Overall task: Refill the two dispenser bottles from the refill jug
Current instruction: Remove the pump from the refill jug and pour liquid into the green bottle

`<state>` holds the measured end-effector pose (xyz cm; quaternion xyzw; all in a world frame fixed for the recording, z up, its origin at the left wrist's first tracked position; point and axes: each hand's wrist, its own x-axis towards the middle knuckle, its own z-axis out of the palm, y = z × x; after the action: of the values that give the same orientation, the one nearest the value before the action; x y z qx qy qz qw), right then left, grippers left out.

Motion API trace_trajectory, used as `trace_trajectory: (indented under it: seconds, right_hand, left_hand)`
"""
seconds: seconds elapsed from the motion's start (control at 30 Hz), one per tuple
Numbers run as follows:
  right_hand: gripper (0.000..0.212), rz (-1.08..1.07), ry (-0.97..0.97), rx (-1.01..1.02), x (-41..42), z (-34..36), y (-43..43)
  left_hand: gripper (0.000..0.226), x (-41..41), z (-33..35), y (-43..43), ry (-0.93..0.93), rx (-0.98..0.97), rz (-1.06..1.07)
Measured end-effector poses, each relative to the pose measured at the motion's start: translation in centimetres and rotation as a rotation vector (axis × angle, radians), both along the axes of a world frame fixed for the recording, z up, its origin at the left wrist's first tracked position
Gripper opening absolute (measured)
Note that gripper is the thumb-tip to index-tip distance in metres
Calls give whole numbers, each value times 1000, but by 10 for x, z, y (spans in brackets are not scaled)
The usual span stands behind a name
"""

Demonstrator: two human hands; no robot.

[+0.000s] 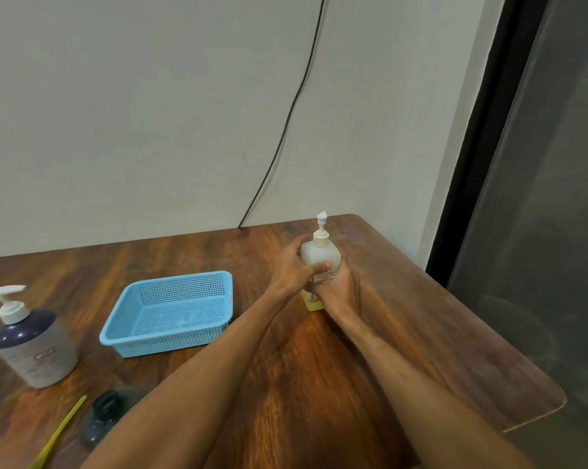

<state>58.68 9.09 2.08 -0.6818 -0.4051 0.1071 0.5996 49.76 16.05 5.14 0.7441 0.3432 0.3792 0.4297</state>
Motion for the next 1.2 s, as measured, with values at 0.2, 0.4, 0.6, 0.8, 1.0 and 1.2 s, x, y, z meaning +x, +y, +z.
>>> trace_trajectory:
  seconds: [0.2, 0.4, 0.6, 0.8, 1.0, 1.2]
  right_hand:
    - [73, 26, -10, -25, -11, -1, -24]
    - [76, 67, 35, -5, -44, -1, -66]
    - [82, 48, -5, -12, -87, -5, -115]
    - [83, 77, -60, -54, -105, -15, -147]
    - [84, 276, 3, -116, -102, -13, -167]
    - [72, 353, -1, -77, -67, 41, -185]
  left_hand:
    - [65, -18, 7, -23, -16, 57, 6]
    - [73, -59, 7, -67, -9, 118, 34]
    - [80, -103, 0, -115, -56, 94, 42]
    - [81, -127, -11, -145, -75, 83, 33]
    - [78, -140, -19, -157, -52, 121, 40]
    - [78, -139, -24, -162, -71, 131, 45]
